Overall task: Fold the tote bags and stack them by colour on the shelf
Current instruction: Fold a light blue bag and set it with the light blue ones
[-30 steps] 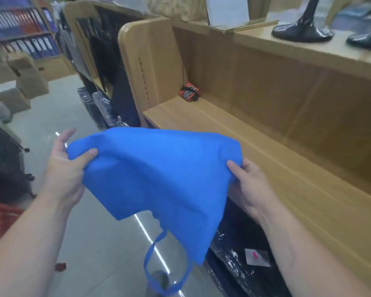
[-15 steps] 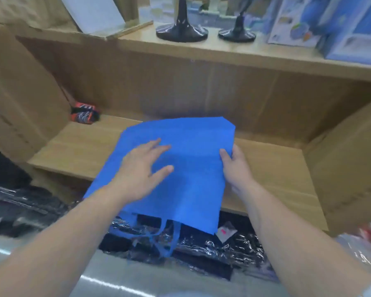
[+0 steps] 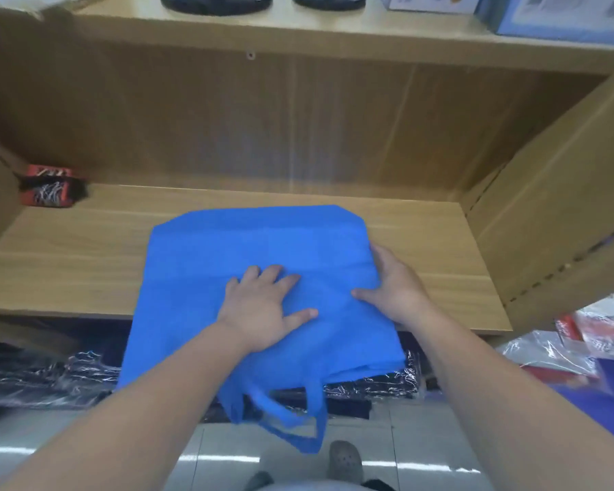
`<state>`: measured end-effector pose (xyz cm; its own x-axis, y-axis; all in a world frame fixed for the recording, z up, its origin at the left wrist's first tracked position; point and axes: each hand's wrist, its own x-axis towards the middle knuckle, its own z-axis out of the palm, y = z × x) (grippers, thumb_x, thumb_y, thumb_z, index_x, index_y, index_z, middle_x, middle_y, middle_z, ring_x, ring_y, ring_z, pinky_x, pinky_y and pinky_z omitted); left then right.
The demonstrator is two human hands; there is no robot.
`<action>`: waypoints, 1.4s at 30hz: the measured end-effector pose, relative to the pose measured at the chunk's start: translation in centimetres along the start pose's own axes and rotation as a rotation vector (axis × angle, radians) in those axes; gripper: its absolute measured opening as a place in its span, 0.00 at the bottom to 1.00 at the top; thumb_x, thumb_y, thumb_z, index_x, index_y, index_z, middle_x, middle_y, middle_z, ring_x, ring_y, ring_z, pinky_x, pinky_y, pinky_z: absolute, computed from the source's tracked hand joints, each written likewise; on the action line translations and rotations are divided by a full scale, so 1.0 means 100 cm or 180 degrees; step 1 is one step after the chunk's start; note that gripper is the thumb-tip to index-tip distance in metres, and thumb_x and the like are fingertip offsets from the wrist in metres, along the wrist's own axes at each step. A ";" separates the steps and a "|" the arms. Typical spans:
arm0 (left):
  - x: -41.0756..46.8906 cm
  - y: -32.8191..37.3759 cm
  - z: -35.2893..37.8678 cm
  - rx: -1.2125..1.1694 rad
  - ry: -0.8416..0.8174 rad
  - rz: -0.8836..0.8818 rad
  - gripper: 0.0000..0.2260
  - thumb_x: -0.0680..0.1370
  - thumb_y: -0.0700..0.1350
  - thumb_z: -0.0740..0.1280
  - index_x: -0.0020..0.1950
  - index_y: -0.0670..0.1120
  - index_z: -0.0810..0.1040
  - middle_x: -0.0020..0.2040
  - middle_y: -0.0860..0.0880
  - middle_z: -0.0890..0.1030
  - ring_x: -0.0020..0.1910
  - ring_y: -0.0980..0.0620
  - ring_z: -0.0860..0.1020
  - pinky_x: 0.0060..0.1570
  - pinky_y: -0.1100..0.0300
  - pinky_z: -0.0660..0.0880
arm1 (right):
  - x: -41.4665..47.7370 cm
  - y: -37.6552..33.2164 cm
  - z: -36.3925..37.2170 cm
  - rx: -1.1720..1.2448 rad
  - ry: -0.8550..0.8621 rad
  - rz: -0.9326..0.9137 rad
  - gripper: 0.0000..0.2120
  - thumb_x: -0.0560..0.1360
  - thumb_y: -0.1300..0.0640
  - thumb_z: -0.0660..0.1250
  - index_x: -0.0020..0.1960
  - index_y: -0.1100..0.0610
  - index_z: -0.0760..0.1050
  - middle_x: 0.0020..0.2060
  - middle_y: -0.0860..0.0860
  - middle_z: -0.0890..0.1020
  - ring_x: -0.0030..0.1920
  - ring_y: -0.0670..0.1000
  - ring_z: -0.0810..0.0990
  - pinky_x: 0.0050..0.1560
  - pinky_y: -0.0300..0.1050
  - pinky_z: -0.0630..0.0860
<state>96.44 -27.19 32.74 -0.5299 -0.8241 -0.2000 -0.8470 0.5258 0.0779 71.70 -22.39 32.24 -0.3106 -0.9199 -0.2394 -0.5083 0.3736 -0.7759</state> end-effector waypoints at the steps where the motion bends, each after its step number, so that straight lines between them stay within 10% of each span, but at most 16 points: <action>1: 0.001 -0.008 -0.006 -0.0062 0.0237 -0.0016 0.44 0.66 0.79 0.40 0.77 0.61 0.62 0.74 0.52 0.65 0.70 0.46 0.64 0.66 0.47 0.64 | -0.001 0.001 -0.009 -0.0507 0.0007 0.0006 0.48 0.59 0.46 0.81 0.74 0.37 0.63 0.60 0.39 0.77 0.60 0.48 0.79 0.61 0.51 0.77; 8: -0.005 -0.082 -0.001 -0.0266 -0.0208 -0.1123 0.49 0.65 0.83 0.50 0.81 0.61 0.46 0.83 0.52 0.41 0.81 0.43 0.42 0.74 0.31 0.46 | 0.003 -0.008 -0.007 -0.2268 -0.0976 -0.0940 0.51 0.65 0.23 0.65 0.81 0.37 0.49 0.81 0.40 0.45 0.81 0.50 0.38 0.80 0.56 0.45; 12: -0.028 -0.093 0.015 -0.0265 -0.0306 -0.0508 0.57 0.59 0.86 0.47 0.82 0.59 0.40 0.82 0.55 0.38 0.81 0.46 0.39 0.76 0.34 0.43 | 0.006 -0.012 0.008 -0.2319 -0.0316 -0.1326 0.50 0.60 0.19 0.55 0.77 0.41 0.64 0.80 0.44 0.59 0.80 0.52 0.53 0.79 0.53 0.52; 15: -0.037 -0.097 0.020 -0.0004 -0.0167 -0.0041 0.52 0.67 0.77 0.63 0.82 0.57 0.44 0.82 0.58 0.41 0.82 0.50 0.42 0.78 0.40 0.46 | 0.011 -0.023 0.021 -0.2523 -0.0747 -0.1693 0.51 0.65 0.21 0.58 0.81 0.43 0.53 0.82 0.44 0.48 0.82 0.49 0.43 0.80 0.53 0.43; 18: -0.041 -0.106 0.028 -0.0230 0.0357 0.0034 0.40 0.75 0.60 0.72 0.82 0.55 0.56 0.82 0.57 0.53 0.81 0.51 0.53 0.77 0.44 0.56 | 0.011 -0.024 0.032 -0.2568 -0.1054 -0.1877 0.47 0.66 0.23 0.48 0.79 0.45 0.62 0.81 0.45 0.57 0.81 0.50 0.53 0.78 0.51 0.48; 25: -0.052 -0.113 0.023 -0.0447 0.1005 0.0358 0.16 0.75 0.46 0.71 0.62 0.47 0.84 0.65 0.48 0.82 0.63 0.43 0.81 0.58 0.44 0.80 | -0.015 -0.011 0.046 -0.2828 -0.0345 -0.2463 0.36 0.70 0.28 0.64 0.67 0.52 0.79 0.68 0.50 0.78 0.66 0.56 0.76 0.66 0.57 0.70; 28: -0.058 -0.111 0.010 -0.0511 0.0870 0.0237 0.13 0.78 0.48 0.66 0.61 0.49 0.84 0.59 0.50 0.84 0.58 0.44 0.82 0.50 0.48 0.80 | -0.018 -0.019 0.045 -0.2678 -0.0233 -0.2570 0.20 0.69 0.44 0.78 0.57 0.53 0.83 0.53 0.50 0.86 0.52 0.56 0.84 0.54 0.53 0.77; 35: -0.066 -0.140 -0.043 -0.0098 0.0518 -0.0562 0.06 0.80 0.50 0.67 0.53 0.51 0.81 0.47 0.48 0.82 0.49 0.42 0.79 0.39 0.53 0.72 | -0.018 -0.082 -0.016 -0.2866 0.0168 -0.1904 0.09 0.81 0.47 0.63 0.55 0.49 0.79 0.48 0.51 0.84 0.51 0.59 0.81 0.38 0.47 0.66; 42: -0.056 -0.133 -0.177 -0.0060 0.3441 0.0291 0.10 0.73 0.41 0.66 0.49 0.42 0.85 0.45 0.44 0.86 0.45 0.40 0.84 0.43 0.52 0.77 | -0.023 -0.183 -0.104 -0.2041 0.2453 -0.3508 0.14 0.74 0.63 0.67 0.57 0.57 0.84 0.53 0.54 0.87 0.53 0.59 0.85 0.49 0.55 0.80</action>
<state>109.92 -33.28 50.13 -0.3388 -0.5364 0.7730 -0.7981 0.5989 0.0658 73.39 -25.89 53.04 0.2216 -0.5563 0.8009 -0.9586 -0.2748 0.0744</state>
